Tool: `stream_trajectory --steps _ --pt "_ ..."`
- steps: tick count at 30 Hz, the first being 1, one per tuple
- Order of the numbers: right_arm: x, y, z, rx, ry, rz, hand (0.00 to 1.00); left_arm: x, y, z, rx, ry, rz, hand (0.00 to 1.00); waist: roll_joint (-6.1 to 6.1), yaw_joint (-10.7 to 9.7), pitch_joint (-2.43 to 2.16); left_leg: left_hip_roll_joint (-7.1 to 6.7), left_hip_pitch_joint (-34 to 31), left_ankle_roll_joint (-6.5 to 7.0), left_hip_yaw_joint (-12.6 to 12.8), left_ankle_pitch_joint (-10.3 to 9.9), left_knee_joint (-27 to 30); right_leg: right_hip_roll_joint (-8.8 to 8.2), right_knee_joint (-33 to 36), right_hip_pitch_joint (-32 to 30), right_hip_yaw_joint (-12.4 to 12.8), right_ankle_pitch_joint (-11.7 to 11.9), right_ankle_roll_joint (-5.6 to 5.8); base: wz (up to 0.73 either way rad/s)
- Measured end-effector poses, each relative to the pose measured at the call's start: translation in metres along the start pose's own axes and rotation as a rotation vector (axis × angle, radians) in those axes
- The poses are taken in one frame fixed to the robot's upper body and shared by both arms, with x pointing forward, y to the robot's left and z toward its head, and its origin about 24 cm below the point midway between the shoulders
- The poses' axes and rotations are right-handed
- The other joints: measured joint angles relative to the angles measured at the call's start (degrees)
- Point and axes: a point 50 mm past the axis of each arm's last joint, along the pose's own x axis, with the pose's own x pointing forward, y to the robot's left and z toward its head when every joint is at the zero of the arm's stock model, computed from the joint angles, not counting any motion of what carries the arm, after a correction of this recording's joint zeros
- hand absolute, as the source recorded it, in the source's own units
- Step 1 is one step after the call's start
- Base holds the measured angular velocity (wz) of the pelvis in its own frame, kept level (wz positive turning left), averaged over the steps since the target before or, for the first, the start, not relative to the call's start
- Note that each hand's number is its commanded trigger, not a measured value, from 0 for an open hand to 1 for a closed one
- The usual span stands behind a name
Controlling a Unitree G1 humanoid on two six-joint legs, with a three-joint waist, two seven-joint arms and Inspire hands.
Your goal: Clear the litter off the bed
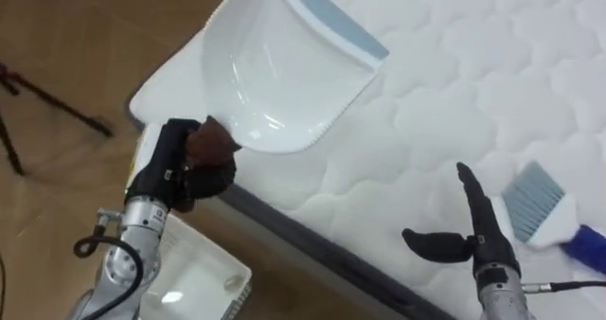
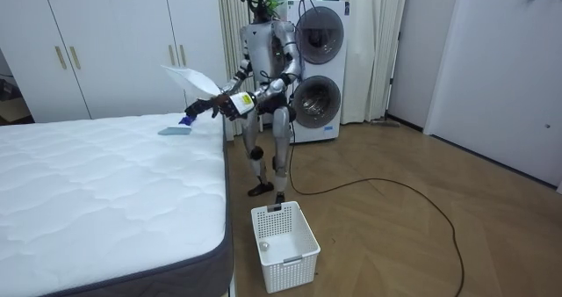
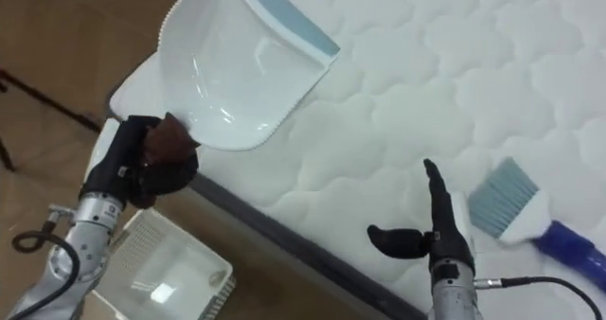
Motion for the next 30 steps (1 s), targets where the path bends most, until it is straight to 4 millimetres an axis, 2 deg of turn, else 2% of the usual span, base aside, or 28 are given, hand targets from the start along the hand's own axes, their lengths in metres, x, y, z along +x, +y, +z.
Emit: stream_trajectory --steps 2,3,4,5,6,7,8,9,10,11,13,14,15,17,20,24,26,30 --pt "0.001 0.000 0.003 0.007 -0.014 0.015 0.00 -0.001 -0.006 0.003 -0.008 -0.009 -0.016 1.00 0.00 -0.87 -0.02 1.67 0.09 -0.45 1.47 0.26 1.09 0.79 0.08 -0.84 0.25 0.47 -1.07 -0.56" --pt "0.000 0.000 0.003 0.007 -0.015 0.023 0.00 -0.002 -0.008 0.002 -0.012 -0.007 -0.022 1.00 -0.08 -0.89 -0.05 1.86 0.39 -0.68 1.24 0.40 1.34 1.01 0.10 -0.94 0.60 0.60 -1.31 -0.83" --pt "0.001 0.001 0.005 0.007 -0.021 0.038 0.00 -0.007 -0.012 0.000 -0.034 0.004 -0.033 1.00 -0.17 -0.85 -0.08 1.90 0.88 -1.51 -1.45 0.55 1.74 1.76 0.04 -1.10 1.77 0.72 -1.80 -1.08" --pt "0.001 0.002 0.006 0.006 -0.029 0.057 0.00 -0.012 -0.015 -0.004 -0.042 0.019 -0.045 1.00 -0.13 -0.40 -0.10 1.25 1.13 -2.71 -8.50 0.61 1.99 3.14 -0.05 -1.14 4.34 0.79 -2.43 -1.23" --pt "0.002 0.003 0.007 0.002 -0.035 0.069 0.00 -0.015 -0.016 -0.006 -0.044 0.029 -0.048 1.00 -0.13 -0.17 -0.10 0.89 1.27 -3.35 -12.82 0.61 2.12 4.01 -0.11 -1.11 6.03 0.87 -2.72 -1.37" --pt "0.002 0.004 0.008 -0.014 -0.044 0.092 0.00 -0.020 -0.018 -0.011 -0.047 0.050 -0.058 0.89 -0.14 0.44 -0.10 0.04 1.42 -3.65 -21.32 0.53 3.23 5.81 -0.09 -0.94 9.58 0.91 -2.95 -1.48" --pt "0.001 0.004 0.007 -0.026 -0.042 0.111 0.00 -0.025 -0.020 -0.016 -0.053 0.070 -0.077 0.66 -0.13 1.51 -0.21 -0.77 1.88 -3.73 -27.50 0.48 4.43 7.46 -0.01 -0.40 13.59 1.25 -3.54 -1.53" --pt "0.001 0.003 0.006 -0.030 -0.041 0.119 0.00 -0.028 -0.021 -0.018 -0.055 0.080 -0.084 0.09 -0.09 2.07 -0.25 -1.08 2.04 -3.82 -29.88 0.42 4.99 8.24 -0.02 -0.28 15.49 1.36 -3.67 -1.54" --pt "0.001 0.003 0.006 -0.034 -0.036 0.126 0.00 -0.033 -0.024 -0.022 -0.063 0.098 -0.097 0.00 0.27 2.46 -0.49 -1.80 2.36 -4.13 -34.58 0.24 5.56 9.41 -0.14 -0.03 18.45 1.78 -4.21 -1.33" --pt "0.002 0.002 0.007 -0.038 -0.031 0.126 0.00 -0.036 -0.027 -0.023 -0.075 0.106 -0.108 0.00 0.41 2.30 -0.59 -2.99 2.44 -4.69 -37.83 -0.09 5.13 10.23 -0.04 -0.07 20.66 1.95 -4.48 -1.18" --pt "0.003 0.002 0.007 -0.036 -0.024 0.131 0.00 -0.036 -0.032 -0.019 -0.096 0.098 -0.119 0.00 0.80 2.75 -0.86 -4.49 2.52 -4.90 -39.46 -0.12 2.61 11.48 0.25 -0.51 23.85 2.10 -4.48 -0.98" --pt "0.002 0.005 0.009 -0.034 -0.025 0.141 0.00 -0.035 -0.033 -0.017 -0.101 0.089 -0.118 0.00 0.84 2.92 -0.97 -4.46 3.29 -5.56 -39.55 -0.48 1.42 12.02 0.40 -0.87 24.69 2.39 -4.54 -0.88" --pt "0.002 0.006 0.010 -0.032 -0.029 0.144 0.00 -0.035 -0.032 -0.016 -0.102 0.085 -0.117 0.00 0.80 2.68 -0.95 -4.43 3.84 -5.88 -39.64 -0.64 0.87 12.10 0.45 -0.96 24.57 2.46 -4.55 -0.53" --pt "0.002 0.007 0.011 -0.023 -0.034 0.144 0.00 -0.034 -0.033 -0.015 -0.124 0.087 -0.114 0.00 0.82 0.90 -0.95 -4.60 5.79 -6.07 -38.87 -0.75 -1.60 12.39 0.60 -0.66 24.65 2.72 -4.11 -0.15" --pt "0.001 0.012 0.015 -0.004 -0.045 0.146 0.00 -0.034 -0.032 -0.017 -0.144 0.103 -0.112 0.00 0.74 0.70 -0.91 -4.69 8.01 -6.06 -37.63 -0.75 -4.42 12.34 0.18 -0.24 24.56 2.77 -3.91 -0.21" --pt "-0.001 0.018 0.013 -0.005 -0.021 0.145 0.00 -0.035 -0.033 -0.021 -0.154 0.144 -0.113 0.00 1.09 -0.31 -0.49 -4.67 9.77 -6.02 -37.51 -0.74 -5.90 12.40 -2.45 1.78 24.65 3.07 -3.43 -0.02" --pt "-0.001 0.018 0.011 -0.037 -0.014 0.145 0.00 -0.033 -0.033 -0.021 -0.152 0.151 -0.111 0.00 1.33 -1.10 0.01 -4.68 10.33 -5.95 -37.32 -0.76 -6.53 12.30 -3.41 2.47 24.61 3.26 -3.16 0.00" --pt "-0.004 0.022 0.009 -0.032 0.002 0.151 0.00 -0.024 -0.032 -0.014 -0.152 0.133 -0.106 0.00 1.45 -1.55 0.12 -4.71 10.10 -5.75 -37.06 -0.86 -6.61 12.27 -4.17 2.50 24.69 3.55 -2.90 -0.01"
